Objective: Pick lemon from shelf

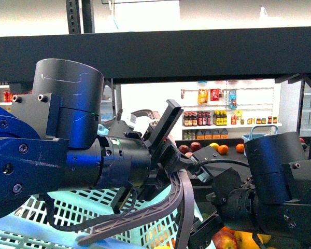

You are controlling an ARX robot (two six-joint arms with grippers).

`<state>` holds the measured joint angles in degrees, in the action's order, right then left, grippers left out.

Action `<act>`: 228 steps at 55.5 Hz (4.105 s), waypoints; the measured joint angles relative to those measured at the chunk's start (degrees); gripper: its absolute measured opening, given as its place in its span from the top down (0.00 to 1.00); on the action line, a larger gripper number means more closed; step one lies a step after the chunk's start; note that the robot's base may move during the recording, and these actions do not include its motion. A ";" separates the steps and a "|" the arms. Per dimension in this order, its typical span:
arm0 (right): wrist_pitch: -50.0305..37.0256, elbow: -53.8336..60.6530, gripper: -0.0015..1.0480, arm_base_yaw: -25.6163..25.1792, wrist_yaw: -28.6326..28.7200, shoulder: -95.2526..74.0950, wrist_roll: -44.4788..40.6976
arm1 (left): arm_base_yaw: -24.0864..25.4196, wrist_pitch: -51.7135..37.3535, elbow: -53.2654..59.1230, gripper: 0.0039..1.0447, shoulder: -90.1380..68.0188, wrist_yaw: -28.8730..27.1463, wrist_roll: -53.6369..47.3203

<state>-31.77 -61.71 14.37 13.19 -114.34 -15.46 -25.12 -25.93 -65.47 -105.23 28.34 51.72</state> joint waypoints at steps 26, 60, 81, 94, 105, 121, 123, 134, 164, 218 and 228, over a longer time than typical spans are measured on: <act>0.70 1.73 0.07 -13.81 7.43 12.26 7.02 | -0.66 -0.31 -0.07 0.89 0.00 1.64 1.66; -0.66 5.73 0.07 -16.85 1.75 -9.31 -0.96 | -0.55 -0.31 -0.07 0.89 0.00 1.40 1.46; -2.05 -7.58 0.07 -11.93 0.28 -27.65 -11.04 | -0.55 -0.28 -0.04 0.89 -0.02 1.11 1.31; 2.05 -19.61 0.07 -10.40 -0.31 -36.20 -11.61 | -0.55 -0.28 -0.04 0.89 -0.02 1.25 1.16; 7.69 -33.53 0.07 -9.05 -1.57 -44.76 -11.78 | -0.55 -0.28 -0.04 0.89 -0.02 1.40 1.25; 13.00 -45.72 0.07 -7.82 -1.84 -50.60 -10.82 | -0.55 -0.28 -0.04 0.89 -0.02 1.25 1.25; 13.70 -47.04 0.07 -7.61 -1.81 -51.17 -10.67 | -0.55 -0.28 -0.04 0.89 -0.02 1.25 1.25; 16.68 -53.40 0.07 -6.73 -2.10 -54.93 -10.03 | -0.55 -0.28 -0.04 0.89 -0.02 1.29 1.29; 20.35 -61.77 0.28 -6.29 -2.75 -60.17 -8.15 | -0.55 -0.28 -0.04 0.89 -0.02 1.27 1.31; 3.87 -16.52 0.50 -13.81 -0.85 -14.43 1.09 | -0.55 -0.28 -0.04 0.89 -0.02 1.29 1.29; 4.11 -12.13 0.50 -10.51 1.07 -6.67 3.82 | -0.55 -0.28 -0.04 0.89 -0.02 1.27 1.31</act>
<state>-27.66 -73.84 3.86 14.26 -121.01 -11.64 -25.67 -26.22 -65.52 -105.25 29.61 53.04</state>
